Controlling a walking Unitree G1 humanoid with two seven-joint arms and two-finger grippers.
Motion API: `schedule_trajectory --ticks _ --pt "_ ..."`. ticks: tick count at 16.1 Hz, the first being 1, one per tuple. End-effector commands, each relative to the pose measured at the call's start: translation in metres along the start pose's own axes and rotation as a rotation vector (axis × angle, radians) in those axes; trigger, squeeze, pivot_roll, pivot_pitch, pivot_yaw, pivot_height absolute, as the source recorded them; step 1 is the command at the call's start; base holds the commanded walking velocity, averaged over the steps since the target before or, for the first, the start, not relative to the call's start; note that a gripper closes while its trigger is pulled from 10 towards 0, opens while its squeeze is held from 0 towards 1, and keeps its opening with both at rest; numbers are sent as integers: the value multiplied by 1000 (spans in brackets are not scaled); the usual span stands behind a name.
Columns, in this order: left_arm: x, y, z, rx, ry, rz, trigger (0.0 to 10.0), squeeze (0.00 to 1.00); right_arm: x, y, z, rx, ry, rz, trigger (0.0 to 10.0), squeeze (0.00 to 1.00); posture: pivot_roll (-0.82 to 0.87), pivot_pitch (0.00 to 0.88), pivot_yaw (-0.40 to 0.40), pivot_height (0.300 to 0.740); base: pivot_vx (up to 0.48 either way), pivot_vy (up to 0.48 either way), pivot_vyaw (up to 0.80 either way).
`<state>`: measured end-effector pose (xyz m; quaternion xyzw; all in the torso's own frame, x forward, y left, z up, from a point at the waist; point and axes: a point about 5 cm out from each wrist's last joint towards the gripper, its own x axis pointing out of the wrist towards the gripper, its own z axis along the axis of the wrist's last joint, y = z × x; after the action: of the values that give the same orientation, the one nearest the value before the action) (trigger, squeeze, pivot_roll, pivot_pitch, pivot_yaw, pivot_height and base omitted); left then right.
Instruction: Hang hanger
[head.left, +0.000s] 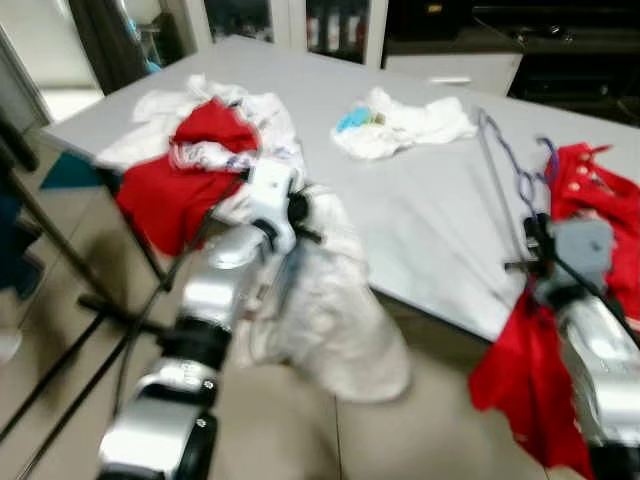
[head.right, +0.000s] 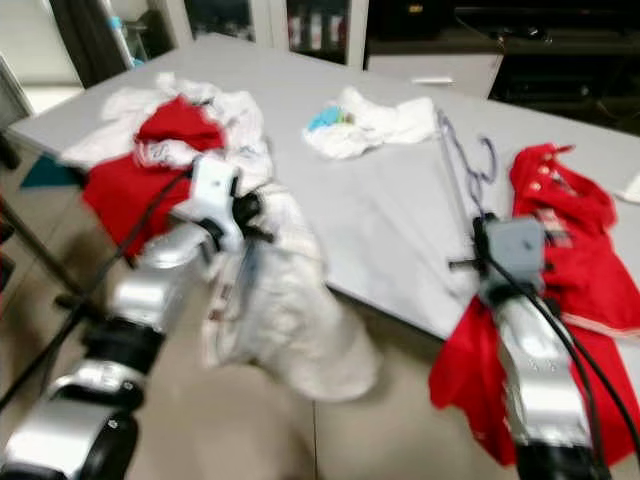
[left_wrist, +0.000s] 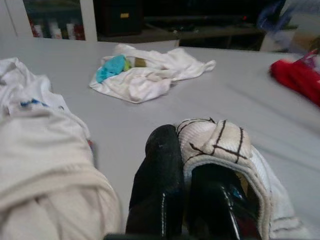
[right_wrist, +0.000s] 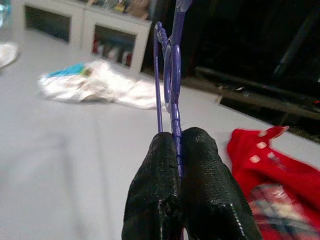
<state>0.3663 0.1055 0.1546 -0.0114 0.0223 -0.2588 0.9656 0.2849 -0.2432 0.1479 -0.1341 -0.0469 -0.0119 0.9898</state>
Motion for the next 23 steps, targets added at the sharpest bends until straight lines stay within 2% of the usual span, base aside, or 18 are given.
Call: schedule_trajectory --ticks 1,16,19,20,21,23 --pt "8 -10 22 14 -92 -38 10000 0 -3 -7 -1 -16 13 -21 10000 0 -134 0 33 740 461 0 0" --pt "8 -10 22 14 -92 -38 10000 0 -3 -7 -1 -16 13 -21 10000 0 -134 0 33 740 461 0 0" --pt "17 -11 50 64 -146 -89 10000 0 3 -6 2 -21 17 -7 10000 0 -130 0 31 740 266 0 0" --pt "20 -17 67 53 -196 -148 10000 0 4 -7 1 -35 29 -15 10000 0 -130 0 31 740 0 0 0" --pt "20 -19 75 55 -214 -177 10000 0 4 -8 1 -40 37 -21 10000 0 -136 0 34 740 0 0 0" --pt "25 -29 104 101 -286 -273 10000 0 5 -8 -3 -59 62 -31 10000 0 -131 0 32 740 0 0 0"
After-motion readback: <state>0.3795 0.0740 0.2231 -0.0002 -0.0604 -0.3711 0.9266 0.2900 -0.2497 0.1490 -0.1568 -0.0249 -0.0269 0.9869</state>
